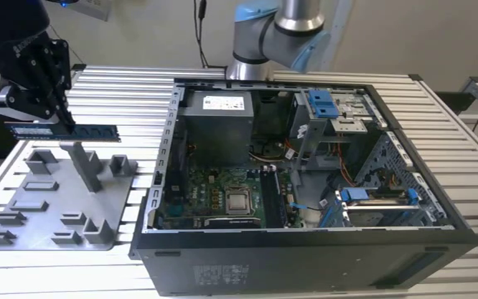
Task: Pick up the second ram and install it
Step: 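Pick up the second ram and move it above second insertion slot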
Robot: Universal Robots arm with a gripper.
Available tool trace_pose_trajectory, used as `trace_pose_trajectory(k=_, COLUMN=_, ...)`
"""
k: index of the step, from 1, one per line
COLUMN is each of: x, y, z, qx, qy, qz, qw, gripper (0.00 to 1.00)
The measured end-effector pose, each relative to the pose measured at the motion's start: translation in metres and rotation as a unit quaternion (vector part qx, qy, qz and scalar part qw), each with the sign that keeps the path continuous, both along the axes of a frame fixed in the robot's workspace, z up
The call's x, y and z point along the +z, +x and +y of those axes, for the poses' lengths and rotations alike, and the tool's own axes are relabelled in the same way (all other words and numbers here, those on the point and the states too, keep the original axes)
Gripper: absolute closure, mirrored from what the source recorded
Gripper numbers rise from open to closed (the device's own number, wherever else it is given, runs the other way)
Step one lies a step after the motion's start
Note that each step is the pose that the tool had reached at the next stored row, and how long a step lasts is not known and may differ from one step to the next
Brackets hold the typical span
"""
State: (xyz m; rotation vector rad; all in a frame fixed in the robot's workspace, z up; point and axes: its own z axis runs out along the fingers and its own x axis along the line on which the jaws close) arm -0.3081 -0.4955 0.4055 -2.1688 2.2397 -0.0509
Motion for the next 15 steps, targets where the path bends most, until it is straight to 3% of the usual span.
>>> trace_pose_trajectory(k=15, x=0.0001, y=0.0304, z=0.0, qx=0.0, qy=0.0, qz=0.0, qw=1.0, gripper=0.86)
